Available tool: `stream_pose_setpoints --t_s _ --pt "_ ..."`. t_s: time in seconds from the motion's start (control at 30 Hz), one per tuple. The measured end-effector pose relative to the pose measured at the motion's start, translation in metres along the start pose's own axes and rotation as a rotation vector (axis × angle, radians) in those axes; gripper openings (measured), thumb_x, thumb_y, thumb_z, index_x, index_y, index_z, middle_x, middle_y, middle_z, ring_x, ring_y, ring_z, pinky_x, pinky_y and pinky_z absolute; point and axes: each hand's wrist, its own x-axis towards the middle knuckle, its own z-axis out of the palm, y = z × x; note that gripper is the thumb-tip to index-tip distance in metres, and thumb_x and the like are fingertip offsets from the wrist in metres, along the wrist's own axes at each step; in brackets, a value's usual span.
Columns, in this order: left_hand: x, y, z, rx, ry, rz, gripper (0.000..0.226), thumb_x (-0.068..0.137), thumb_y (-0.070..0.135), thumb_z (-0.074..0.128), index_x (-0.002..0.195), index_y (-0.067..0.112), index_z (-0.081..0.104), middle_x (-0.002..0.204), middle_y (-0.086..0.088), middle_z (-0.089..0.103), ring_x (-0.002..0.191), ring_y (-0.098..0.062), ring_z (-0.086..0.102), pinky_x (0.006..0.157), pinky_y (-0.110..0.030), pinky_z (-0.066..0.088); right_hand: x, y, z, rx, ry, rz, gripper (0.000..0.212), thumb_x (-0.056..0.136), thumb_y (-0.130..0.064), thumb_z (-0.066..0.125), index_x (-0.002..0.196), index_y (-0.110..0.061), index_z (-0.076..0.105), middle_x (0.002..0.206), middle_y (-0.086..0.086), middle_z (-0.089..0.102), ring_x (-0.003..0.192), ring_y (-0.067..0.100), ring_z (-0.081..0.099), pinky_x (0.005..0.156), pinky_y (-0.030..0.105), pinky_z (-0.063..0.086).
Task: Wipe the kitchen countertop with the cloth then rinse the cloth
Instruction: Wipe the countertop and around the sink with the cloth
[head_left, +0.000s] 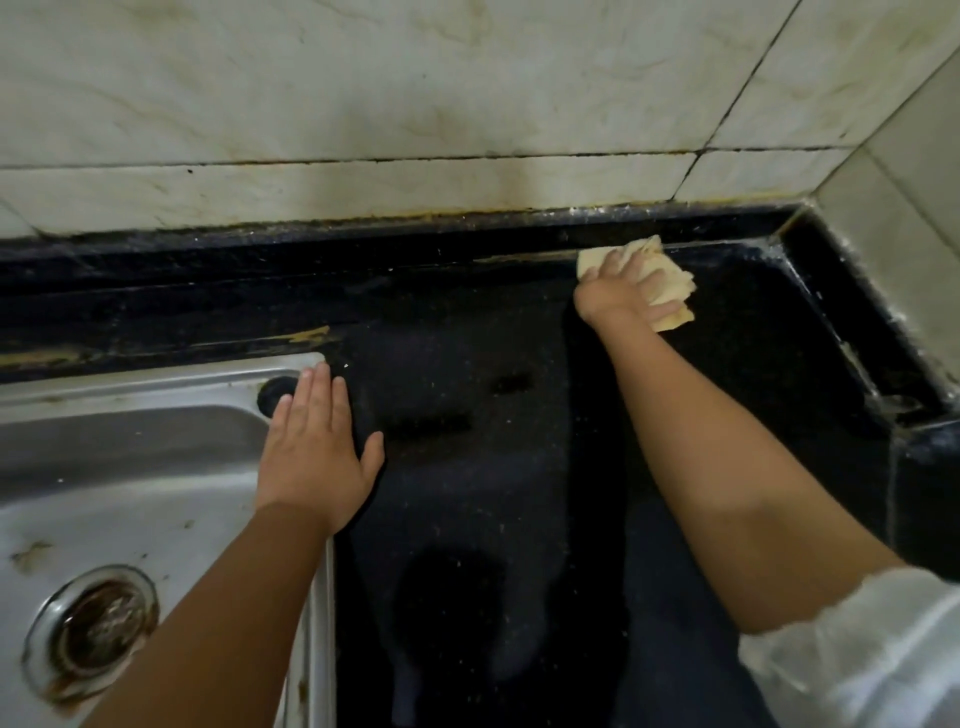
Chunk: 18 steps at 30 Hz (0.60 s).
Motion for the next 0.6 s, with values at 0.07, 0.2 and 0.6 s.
stream_pose_setpoints --t_s 0.07,0.2,0.6 --pt "-0.001 -0.002 0.001 -0.003 -0.013 -0.003 0.068 0.096 0.042 0.024 0.145 0.003 -0.002 0.154 -0.013 -0.012 0.142 -0.021 -0.011 0.114 -0.032 -0.007 -0.024 -0.015 0.015 -0.051 -0.029 -0.115 0.053 0.099 -0.032 0.018 0.149 -0.024 0.0 0.157 0.001 -0.013 0.143 0.033 -0.011 0.108 0.062 -0.006" --pt "-0.005 -0.009 -0.002 0.03 -0.02 -0.015 0.069 0.096 0.044 0.023 0.145 0.003 -0.002 0.154 -0.013 -0.011 0.142 -0.02 -0.01 0.114 -0.032 -0.006 -0.095 -0.044 0.05 -0.161 -0.128 -0.512 0.052 0.1 -0.034 0.02 0.148 -0.027 0.003 0.157 0.003 -0.01 0.143 0.033 -0.011 0.109 0.061 -0.006" --pt "-0.001 0.011 -0.002 -0.014 -0.005 0.014 0.069 0.095 0.045 0.025 0.146 0.007 -0.003 0.155 -0.01 -0.011 0.142 -0.02 -0.01 0.114 -0.035 -0.005 -0.191 0.119 0.054 -0.437 -0.116 -1.106 0.048 0.099 -0.043 0.003 0.132 -0.034 0.037 0.142 -0.008 0.033 0.131 0.022 0.031 0.107 0.043 0.007"
